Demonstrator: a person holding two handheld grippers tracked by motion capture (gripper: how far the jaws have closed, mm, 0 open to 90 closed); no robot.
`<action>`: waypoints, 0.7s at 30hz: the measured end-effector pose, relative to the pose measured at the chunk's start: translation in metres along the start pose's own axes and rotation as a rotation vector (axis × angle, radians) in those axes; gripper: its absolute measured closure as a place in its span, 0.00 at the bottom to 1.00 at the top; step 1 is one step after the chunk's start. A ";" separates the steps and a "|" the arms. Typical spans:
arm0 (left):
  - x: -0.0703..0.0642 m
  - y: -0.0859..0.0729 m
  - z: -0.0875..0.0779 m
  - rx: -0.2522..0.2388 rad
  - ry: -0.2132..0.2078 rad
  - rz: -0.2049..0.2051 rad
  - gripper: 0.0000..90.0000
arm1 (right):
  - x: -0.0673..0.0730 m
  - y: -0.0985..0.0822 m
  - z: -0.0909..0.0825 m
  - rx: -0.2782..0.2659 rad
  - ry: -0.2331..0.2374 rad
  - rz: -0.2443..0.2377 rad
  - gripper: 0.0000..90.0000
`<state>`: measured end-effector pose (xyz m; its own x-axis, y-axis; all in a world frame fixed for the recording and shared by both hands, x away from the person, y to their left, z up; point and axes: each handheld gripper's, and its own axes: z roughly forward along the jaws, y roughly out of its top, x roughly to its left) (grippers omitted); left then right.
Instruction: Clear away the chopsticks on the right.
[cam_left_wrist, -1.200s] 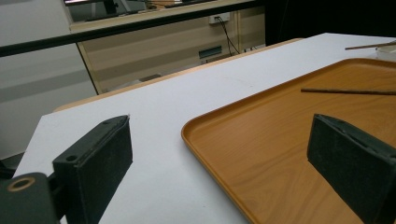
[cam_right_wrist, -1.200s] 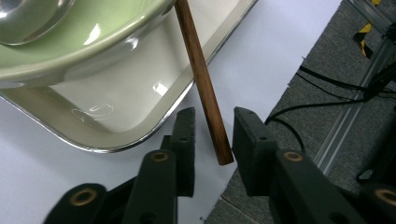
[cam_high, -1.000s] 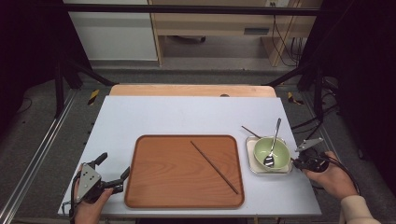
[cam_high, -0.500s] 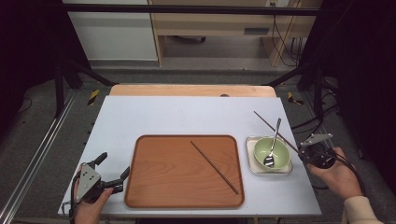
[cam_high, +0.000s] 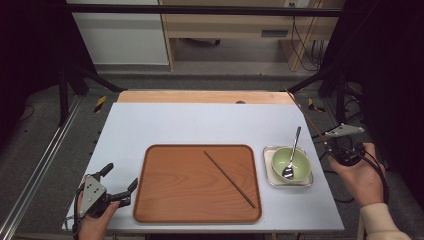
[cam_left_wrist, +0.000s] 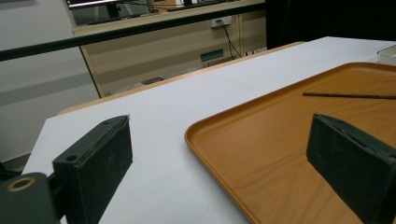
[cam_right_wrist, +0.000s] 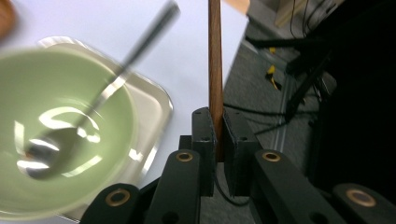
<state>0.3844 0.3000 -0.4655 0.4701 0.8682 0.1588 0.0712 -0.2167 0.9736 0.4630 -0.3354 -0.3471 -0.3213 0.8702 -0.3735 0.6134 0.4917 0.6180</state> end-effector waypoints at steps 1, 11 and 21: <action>0.000 0.000 0.000 0.001 0.000 0.000 0.07 | 0.004 0.004 -0.004 -0.009 0.012 0.005 0.94; 0.000 0.001 -0.001 -0.003 -0.001 0.001 0.07 | 0.053 0.041 -0.031 -0.048 0.159 -0.037 0.94; 0.002 0.001 -0.002 -0.009 0.004 -0.002 0.07 | 0.108 0.061 -0.034 -0.028 0.283 -0.099 0.94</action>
<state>0.3836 0.3020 -0.4636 0.4668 0.8702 0.1579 0.0640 -0.2113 0.9753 0.4413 -0.2099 -0.3266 -0.5696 0.7898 -0.2275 0.5503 0.5720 0.6083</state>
